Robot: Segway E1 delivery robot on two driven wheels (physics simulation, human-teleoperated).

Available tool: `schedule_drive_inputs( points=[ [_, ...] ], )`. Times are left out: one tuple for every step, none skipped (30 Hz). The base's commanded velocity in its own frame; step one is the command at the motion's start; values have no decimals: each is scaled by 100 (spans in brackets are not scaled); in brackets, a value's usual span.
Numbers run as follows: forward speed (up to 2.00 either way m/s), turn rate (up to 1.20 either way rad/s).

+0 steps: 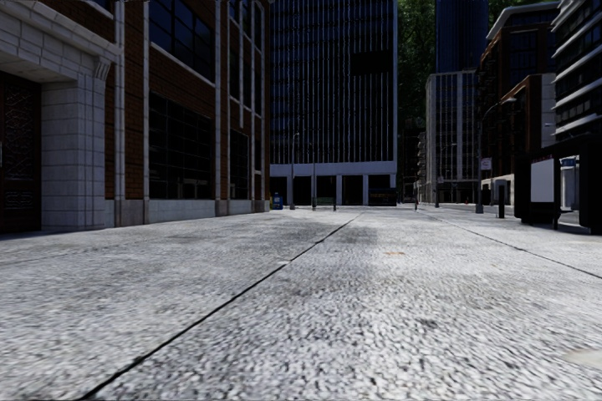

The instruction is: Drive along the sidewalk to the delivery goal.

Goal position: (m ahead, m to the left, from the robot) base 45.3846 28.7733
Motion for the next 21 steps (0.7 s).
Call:
schedule_drive_inputs(
  points=[
    [200, 0],
    [200, 0],
    [200, 0],
    [200, 0],
    [200, 0],
    [200, 0],
    [200, 0],
    [200, 0],
    [200, 0],
    [200, 0],
    [200, 0],
    [200, 0],
    [200, 0],
    [200, 0],
    [200, 0],
    [200, 0],
    [200, 0],
    [200, 0],
    [200, 0],
    [200, 0],
    [200, 0]
  ],
)
